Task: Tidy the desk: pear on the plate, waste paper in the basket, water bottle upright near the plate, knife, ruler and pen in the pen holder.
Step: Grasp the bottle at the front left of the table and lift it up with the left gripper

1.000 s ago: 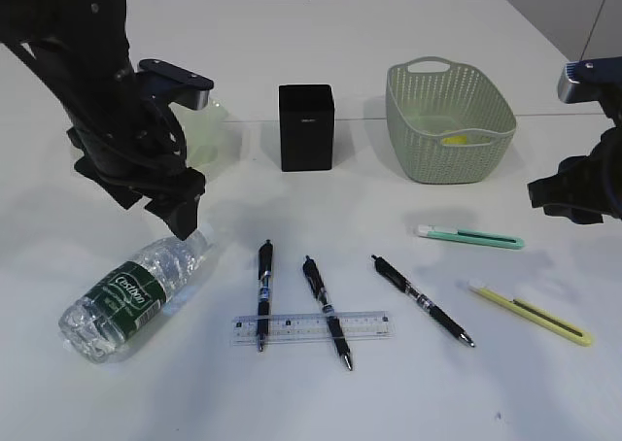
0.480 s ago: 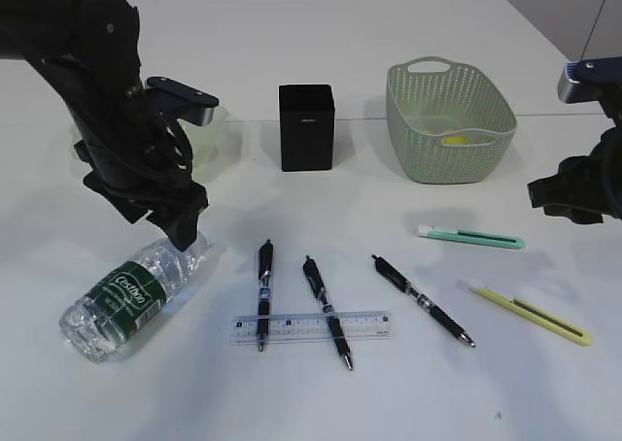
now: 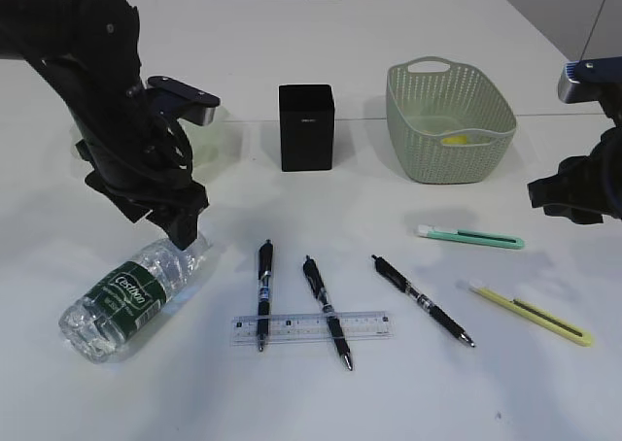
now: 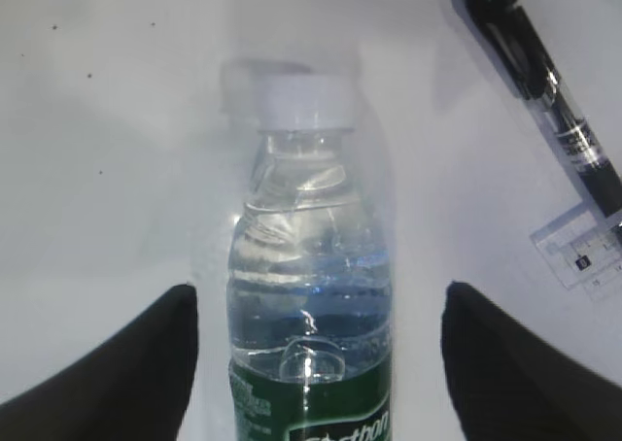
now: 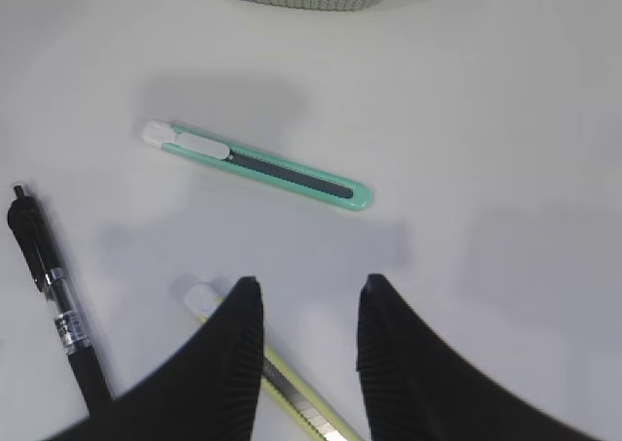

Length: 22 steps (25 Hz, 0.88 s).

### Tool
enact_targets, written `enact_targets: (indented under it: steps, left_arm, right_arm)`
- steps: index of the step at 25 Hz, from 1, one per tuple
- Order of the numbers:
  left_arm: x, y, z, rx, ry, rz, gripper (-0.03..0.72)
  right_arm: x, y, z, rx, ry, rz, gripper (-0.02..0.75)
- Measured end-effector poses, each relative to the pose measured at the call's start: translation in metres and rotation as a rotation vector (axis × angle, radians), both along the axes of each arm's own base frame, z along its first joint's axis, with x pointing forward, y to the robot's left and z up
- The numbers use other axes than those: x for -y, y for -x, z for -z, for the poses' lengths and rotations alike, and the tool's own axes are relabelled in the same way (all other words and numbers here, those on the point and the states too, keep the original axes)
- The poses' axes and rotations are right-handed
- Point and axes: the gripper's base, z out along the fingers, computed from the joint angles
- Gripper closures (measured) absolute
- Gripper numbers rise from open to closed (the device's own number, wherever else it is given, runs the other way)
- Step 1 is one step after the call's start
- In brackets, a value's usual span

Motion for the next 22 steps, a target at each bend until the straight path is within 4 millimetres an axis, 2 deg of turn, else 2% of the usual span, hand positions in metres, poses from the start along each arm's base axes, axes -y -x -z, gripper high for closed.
enact_targets:
  steps: [5,22]
  left_arm:
    - [0.001,-0.003,-0.001,0.031,0.013,0.011,0.085]
    - [0.004,-0.007,0.025,-0.021,-0.002,0.010,0.087]
  right_arm:
    - [0.000,0.000,0.000,0.000,0.000,0.000,0.490]
    - [0.000,0.000,0.000,0.000,0.000,0.000,0.505]
